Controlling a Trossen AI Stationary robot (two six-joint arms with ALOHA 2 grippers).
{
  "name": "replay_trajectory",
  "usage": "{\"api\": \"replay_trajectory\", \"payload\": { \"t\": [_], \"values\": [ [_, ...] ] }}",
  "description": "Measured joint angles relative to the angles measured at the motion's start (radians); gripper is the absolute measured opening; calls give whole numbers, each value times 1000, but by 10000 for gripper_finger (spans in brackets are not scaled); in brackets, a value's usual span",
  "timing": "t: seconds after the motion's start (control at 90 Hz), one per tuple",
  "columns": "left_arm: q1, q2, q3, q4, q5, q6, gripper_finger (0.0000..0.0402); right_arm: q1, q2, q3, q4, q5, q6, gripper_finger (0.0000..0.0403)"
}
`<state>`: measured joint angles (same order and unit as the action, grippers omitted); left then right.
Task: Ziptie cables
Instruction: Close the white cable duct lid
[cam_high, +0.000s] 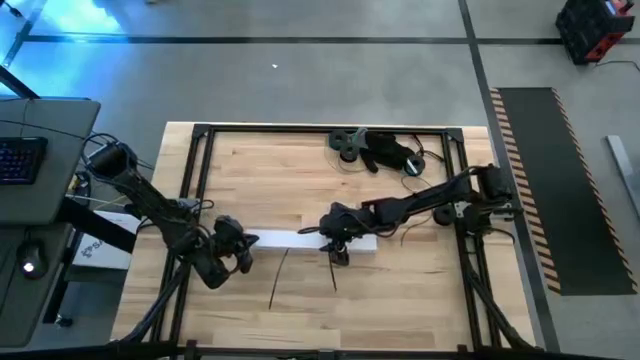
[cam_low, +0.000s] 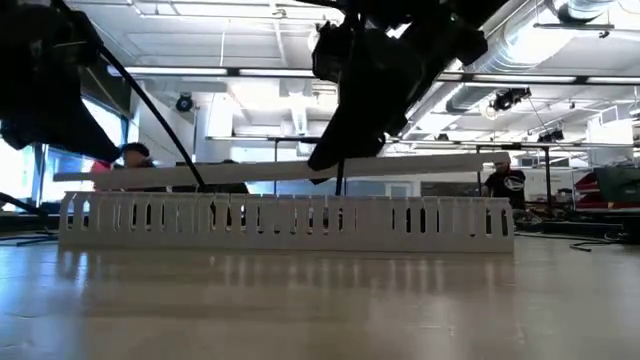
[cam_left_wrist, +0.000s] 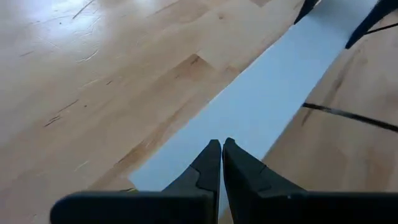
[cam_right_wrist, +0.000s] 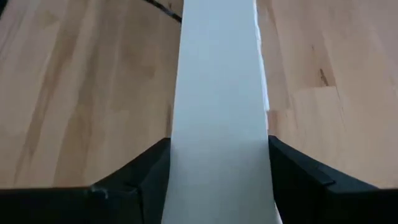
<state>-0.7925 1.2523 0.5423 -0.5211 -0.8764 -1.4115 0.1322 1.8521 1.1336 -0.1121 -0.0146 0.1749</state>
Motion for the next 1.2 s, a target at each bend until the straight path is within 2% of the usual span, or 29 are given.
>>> {"api": "replay_trajectory", "payload": {
  "t": [0.089, 0.389, 0.411, 0.467, 0.511, 0.667, 0.833, 0.967, 1.078, 1.2],
  "values": [
    [0, 27, 0, 0, 0, -11, 0, 0, 2, -1, -6, 33, -4, 203],
    [0, 76, -1, 3, 35, -26, 0, -1, 2, -1, 6, 15, -18, 202],
    [0, 73, -1, 2, 35, -26, 0, -1, 2, -1, 8, 17, -18, 187],
    [0, 65, -1, 2, 37, -26, 0, -1, 2, -1, 13, 8, -19, 88],
    [0, 57, -1, 2, 37, -26, 0, -1, 1, 0, 20, 6, -17, 48],
    [0, 53, 0, -4, 35, -24, 0, -1, 5, -2, 11, 7, -27, 1],
    [0, 51, 0, 2, 37, -24, 0, -1, -1, 16, 17, 8, -50, 6],
    [-1, 51, 0, 17, 37, -23, 0, -1, 0, 67, -33, 17, -128, 31],
    [-2, 51, 0, 38, 37, -1, 0, 2, -1, 108, -93, 18, -199, 82],
    [-2, 51, 1, 70, 37, 29, 0, 2, -1, 116, -149, 18, -291, 165]
  ]
}}
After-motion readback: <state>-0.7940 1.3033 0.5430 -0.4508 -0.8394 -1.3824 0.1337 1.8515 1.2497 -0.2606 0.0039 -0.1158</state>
